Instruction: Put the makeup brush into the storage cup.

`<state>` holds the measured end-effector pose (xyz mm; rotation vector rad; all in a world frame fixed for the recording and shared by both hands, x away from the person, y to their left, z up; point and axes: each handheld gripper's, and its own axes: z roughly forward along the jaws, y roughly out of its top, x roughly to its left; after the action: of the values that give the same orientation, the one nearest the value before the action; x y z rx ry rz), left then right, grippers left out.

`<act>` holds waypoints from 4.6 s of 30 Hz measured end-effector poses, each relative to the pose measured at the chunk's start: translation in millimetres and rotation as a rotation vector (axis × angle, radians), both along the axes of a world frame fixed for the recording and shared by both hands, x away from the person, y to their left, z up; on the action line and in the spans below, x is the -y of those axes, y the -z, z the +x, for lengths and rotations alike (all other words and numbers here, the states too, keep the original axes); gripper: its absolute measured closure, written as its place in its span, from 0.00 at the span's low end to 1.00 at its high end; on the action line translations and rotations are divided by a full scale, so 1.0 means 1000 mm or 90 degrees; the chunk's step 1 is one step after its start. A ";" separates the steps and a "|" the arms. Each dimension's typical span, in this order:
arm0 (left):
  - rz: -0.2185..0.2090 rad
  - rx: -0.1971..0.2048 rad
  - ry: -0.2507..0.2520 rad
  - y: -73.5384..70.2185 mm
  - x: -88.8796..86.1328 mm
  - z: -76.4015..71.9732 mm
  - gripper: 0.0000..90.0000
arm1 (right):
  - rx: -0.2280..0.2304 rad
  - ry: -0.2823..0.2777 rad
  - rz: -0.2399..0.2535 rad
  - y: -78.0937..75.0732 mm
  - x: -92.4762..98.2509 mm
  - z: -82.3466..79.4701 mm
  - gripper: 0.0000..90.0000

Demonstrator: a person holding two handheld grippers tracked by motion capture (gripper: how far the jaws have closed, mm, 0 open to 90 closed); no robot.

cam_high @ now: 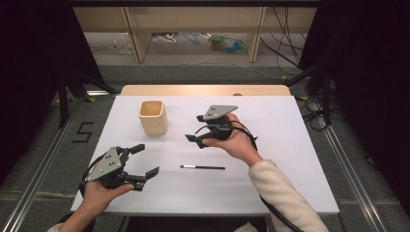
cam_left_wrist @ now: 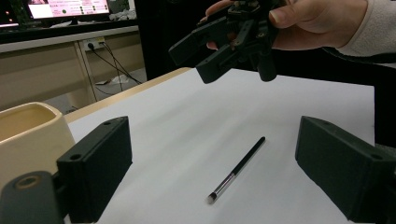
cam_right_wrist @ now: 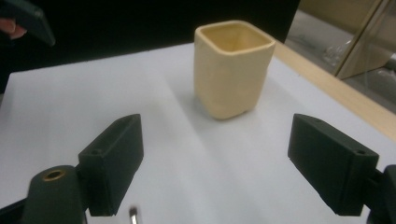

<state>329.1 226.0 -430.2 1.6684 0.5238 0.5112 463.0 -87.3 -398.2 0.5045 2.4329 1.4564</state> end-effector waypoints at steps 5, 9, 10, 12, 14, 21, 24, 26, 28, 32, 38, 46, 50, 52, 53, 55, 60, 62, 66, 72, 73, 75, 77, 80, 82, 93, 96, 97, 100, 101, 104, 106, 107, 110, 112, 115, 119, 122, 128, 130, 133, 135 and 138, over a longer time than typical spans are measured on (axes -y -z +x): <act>-0.001 -0.001 0.000 0.000 0.000 0.000 0.12 | -0.035 -0.018 -0.050 0.006 0.000 0.001 0.23; 0.000 -0.001 0.001 0.000 0.000 0.000 0.12 | -0.065 -0.029 -0.128 0.012 -0.003 0.001 0.24; 0.001 0.000 0.001 0.000 0.000 0.000 0.12 | -0.065 -0.029 -0.128 0.012 -0.003 0.001 0.24; 0.001 -0.001 0.002 0.000 0.000 0.000 0.12 | -0.089 -0.035 -0.184 0.018 -0.006 0.000 0.24; 0.002 0.000 0.002 0.000 0.000 0.000 0.12 | -0.098 -0.042 -0.201 0.019 -0.007 0.000 0.24; 0.002 0.000 0.003 0.000 0.001 0.000 0.12 | -0.123 -0.080 -0.294 0.027 -0.012 -0.004 0.24; 0.003 0.000 0.003 0.000 0.001 0.000 0.12 | -0.148 -0.097 -0.341 0.031 -0.016 -0.008 0.22; 0.002 0.000 0.004 0.000 0.001 0.000 0.12 | -0.153 -0.110 -0.365 0.034 -0.019 -0.010 0.22; 0.002 0.000 0.004 0.000 0.001 0.000 0.12 | -0.152 -0.111 -0.387 0.037 -0.021 -0.011 0.22; 0.003 0.000 0.004 0.000 0.001 0.000 0.12 | -0.153 -0.108 -0.438 0.041 -0.022 -0.013 0.22; 0.006 0.003 0.007 0.000 0.001 0.000 0.12 | -0.150 -0.122 -0.492 0.046 -0.021 -0.013 0.23; 0.006 0.003 0.007 0.000 0.001 0.000 0.12 | -0.174 -0.131 -0.531 0.053 -0.022 -0.015 0.28; 0.007 0.003 0.007 0.000 0.001 0.000 0.12 | -0.176 -0.134 -0.544 0.055 -0.022 -0.015 0.35; 0.008 0.005 0.008 0.000 0.001 0.000 0.12 | -0.191 -0.128 -0.549 0.056 -0.022 -0.017 0.38; 0.004 0.000 0.006 0.000 0.001 0.000 0.12 | -0.183 -0.131 -0.553 0.056 -0.022 -0.016 0.39; 0.003 0.001 0.005 0.000 0.001 0.000 0.12 | -0.186 -0.132 -0.560 0.056 -0.023 -0.016 0.40; 0.004 0.002 0.007 0.000 0.001 0.000 0.12 | -0.205 -0.134 -0.571 0.061 -0.024 -0.016 0.44; 0.005 0.003 0.006 0.000 0.001 0.000 0.12 | -0.206 -0.135 -0.572 0.061 -0.024 -0.016 0.44; 0.005 0.004 0.007 0.000 0.000 0.000 0.12 | -0.187 -0.141 -0.580 0.061 -0.025 -0.014 0.48; 0.005 0.004 0.007 0.000 0.000 0.000 0.12 | -0.183 -0.151 -0.599 0.061 -0.028 -0.015 0.54; 0.006 0.005 0.007 0.000 0.000 0.000 0.12 | -0.187 -0.146 -0.604 0.060 -0.030 -0.016 0.56; 0.006 0.005 0.007 0.000 0.000 0.000 0.12 | -0.182 -0.157 -0.609 0.060 -0.031 -0.017 0.60; 0.003 0.002 0.005 0.000 0.001 0.000 0.12 | -0.184 -0.163 -0.614 0.059 -0.032 -0.017 0.65; 0.001 0.002 0.004 0.000 0.001 -0.001 0.12 | -0.178 -0.174 -0.619 0.059 -0.033 -0.017 0.73; 0.001 0.002 0.004 0.000 0.001 -0.001 0.12 | -0.183 -0.174 -0.620 0.059 -0.034 -0.018 0.74; 0.005 0.003 0.006 0.000 0.002 0.000 0.12 | -0.205 -0.178 -0.645 0.057 -0.037 -0.023 0.89; 0.005 0.002 0.007 0.000 0.002 0.000 0.12 | -0.197 -0.198 -0.644 0.058 -0.036 -0.021 0.92; 0.003 0.002 0.008 0.000 0.002 0.000 0.12 | -0.197 -0.198 -0.644 0.058 -0.036 -0.021 0.92; 0.005 0.002 0.007 0.000 0.002 0.000 0.13 | -0.182 -0.208 -0.648 0.058 -0.037 -0.021 0.94; 0.005 0.002 0.006 0.000 0.002 0.000 0.13 | -0.182 -0.208 -0.648 0.058 -0.037 -0.021 0.94; 0.005 0.001 0.006 0.001 0.002 0.000 0.13 | -0.186 -0.211 -0.631 0.060 -0.036 -0.021 0.94; 0.005 0.001 0.005 0.001 0.003 -0.001 0.13 | -0.185 -0.209 -0.644 0.058 -0.036 -0.021 0.94; 0.004 0.000 0.005 0.001 0.003 -0.001 0.13 | -0.186 -0.209 -0.644 0.058 -0.036 -0.021 0.94; 0.006 0.000 0.004 0.001 0.002 -0.001 0.13 | -0.198 -0.193 -0.645 0.057 -0.037 -0.023 0.94; 0.005 0.001 0.005 0.001 0.002 0.000 0.13 | -0.187 -0.208 -0.635 0.058 -0.035 -0.020 0.94; 0.007 0.002 0.006 0.001 0.002 0.000 0.13 | -0.208 -0.193 -0.632 0.057 -0.034 -0.020 0.94; 0.007 0.001 0.003 0.001 0.002 -0.001 0.13 | -0.199 -0.201 -0.620 0.057 -0.032 -0.019 0.94; 0.007 0.000 0.003 0.001 0.002 0.000 0.13 | -0.208 -0.200 -0.623 0.057 -0.031 -0.019 0.94; 0.005 0.003 0.004 0.001 0.002 0.000 0.13 | -0.201 -0.203 -0.587 0.053 -0.028 -0.016 0.94; 0.003 0.002 0.006 0.001 0.002 0.000 0.13 | -0.186 -0.213 -0.579 0.052 -0.027 -0.015 0.94; 0.002 -0.001 0.007 0.001 0.002 0.000 0.13 | -0.203 -0.200 -0.562 0.047 -0.026 -0.015 0.94; 0.002 0.001 0.007 0.001 0.002 0.000 0.13 | -0.205 -0.194 -0.552 0.045 -0.024 -0.015 0.94; 0.006 0.004 0.008 0.001 0.001 0.000 0.13 | -0.203 -0.189 -0.534 0.042 -0.022 -0.014 0.94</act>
<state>329.6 224.7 -430.9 1.6769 0.5065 0.5106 448.7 -65.5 -440.2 0.1886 3.1478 0.3170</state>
